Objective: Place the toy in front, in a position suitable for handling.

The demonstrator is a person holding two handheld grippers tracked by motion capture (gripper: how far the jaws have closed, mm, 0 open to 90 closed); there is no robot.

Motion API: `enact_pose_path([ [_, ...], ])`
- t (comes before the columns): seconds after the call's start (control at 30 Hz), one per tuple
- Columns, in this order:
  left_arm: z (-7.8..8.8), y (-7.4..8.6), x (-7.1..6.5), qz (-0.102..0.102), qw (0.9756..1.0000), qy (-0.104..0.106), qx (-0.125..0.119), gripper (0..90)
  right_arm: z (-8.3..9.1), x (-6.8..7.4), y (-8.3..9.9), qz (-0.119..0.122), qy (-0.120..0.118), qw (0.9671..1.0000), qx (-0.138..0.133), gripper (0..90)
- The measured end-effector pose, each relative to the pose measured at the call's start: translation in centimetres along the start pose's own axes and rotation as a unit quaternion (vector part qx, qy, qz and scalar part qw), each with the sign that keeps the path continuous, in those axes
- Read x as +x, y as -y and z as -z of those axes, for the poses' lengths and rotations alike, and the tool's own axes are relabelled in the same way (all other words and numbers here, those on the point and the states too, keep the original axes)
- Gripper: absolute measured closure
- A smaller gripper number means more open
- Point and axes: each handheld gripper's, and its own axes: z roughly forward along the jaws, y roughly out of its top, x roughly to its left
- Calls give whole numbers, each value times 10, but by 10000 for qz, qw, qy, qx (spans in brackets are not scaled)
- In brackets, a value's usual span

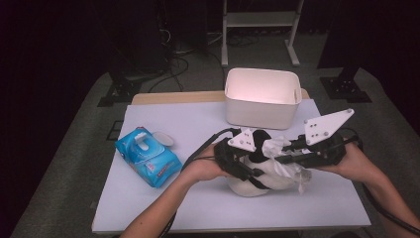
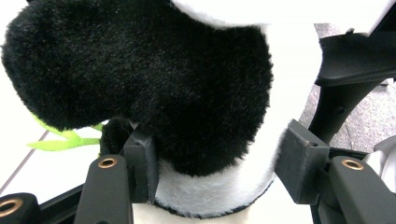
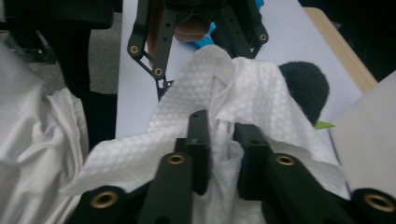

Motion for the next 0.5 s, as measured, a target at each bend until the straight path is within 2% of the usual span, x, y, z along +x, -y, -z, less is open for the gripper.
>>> enact_pose_path([
  [0.07, 2, 2, 1, 34, 10000, 5, -22, 399, 2, -1, 1, 7, 64, 10000, -30, 837],
  [0.13, 3, 3, 1, 51, 10000, -10, -33, 398, 4, -4, 4, -1, 149, 9999, 37, 840],
  [0.3, 2, 4, 1, 67, 9999, 24, -83, 398, 11, -6, 21, -235, 179, 9996, 40, 841],
  [0.5, -5, -4, -2, -29, 10000, 64, -2, 398, 8, -8, 13, -180, 213, 9996, -54, 840],
])
